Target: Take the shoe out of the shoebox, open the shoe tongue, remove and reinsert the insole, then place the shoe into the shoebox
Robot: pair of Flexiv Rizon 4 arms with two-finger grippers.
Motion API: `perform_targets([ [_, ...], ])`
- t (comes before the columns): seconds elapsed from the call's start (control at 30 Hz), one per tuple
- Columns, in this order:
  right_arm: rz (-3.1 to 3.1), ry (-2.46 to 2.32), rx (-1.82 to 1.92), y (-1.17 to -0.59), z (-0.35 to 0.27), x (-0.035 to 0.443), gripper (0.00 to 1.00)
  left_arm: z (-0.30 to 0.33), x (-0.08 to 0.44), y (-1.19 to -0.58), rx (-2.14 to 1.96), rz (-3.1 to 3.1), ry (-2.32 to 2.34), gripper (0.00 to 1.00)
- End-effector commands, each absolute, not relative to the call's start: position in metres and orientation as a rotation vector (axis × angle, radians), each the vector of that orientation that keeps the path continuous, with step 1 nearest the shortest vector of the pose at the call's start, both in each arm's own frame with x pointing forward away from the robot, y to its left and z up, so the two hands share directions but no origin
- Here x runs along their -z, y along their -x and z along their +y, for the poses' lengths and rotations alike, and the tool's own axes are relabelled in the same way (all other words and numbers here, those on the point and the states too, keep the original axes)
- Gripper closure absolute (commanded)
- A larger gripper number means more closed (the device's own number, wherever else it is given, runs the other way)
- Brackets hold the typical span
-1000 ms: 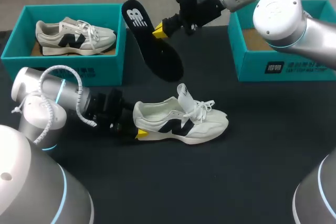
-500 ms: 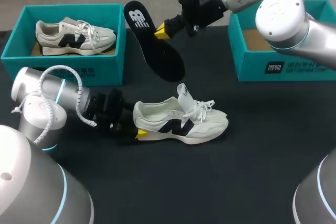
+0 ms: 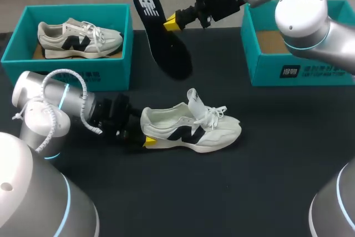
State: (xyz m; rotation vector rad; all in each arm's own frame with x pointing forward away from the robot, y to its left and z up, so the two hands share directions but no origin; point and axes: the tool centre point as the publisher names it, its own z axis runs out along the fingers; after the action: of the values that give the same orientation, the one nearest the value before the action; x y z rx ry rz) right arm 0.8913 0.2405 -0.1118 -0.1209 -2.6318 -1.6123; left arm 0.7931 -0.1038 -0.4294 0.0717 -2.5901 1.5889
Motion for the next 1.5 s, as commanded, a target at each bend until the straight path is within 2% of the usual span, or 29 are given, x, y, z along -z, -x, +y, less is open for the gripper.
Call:
perform_targets([
  [0.03, -2.585, 0.128, 1.630, -0.887, 0.226, 0.095, 1.00, -0.104, 0.432, -0.792, -1.584, -2.591, -0.070, 1.00],
  [0.53, -2.409, 0.312, 1.743, -0.856, 0.215, 0.036, 1.00, -0.104, 0.432, -0.792, -1.584, -2.591, -0.070, 1.00],
  [1.5, -2.436, 0.640, 1.725, -0.780, 0.147, 0.028, 1.00, -0.104, 0.432, -0.792, -1.584, -2.591, -0.070, 1.00],
])
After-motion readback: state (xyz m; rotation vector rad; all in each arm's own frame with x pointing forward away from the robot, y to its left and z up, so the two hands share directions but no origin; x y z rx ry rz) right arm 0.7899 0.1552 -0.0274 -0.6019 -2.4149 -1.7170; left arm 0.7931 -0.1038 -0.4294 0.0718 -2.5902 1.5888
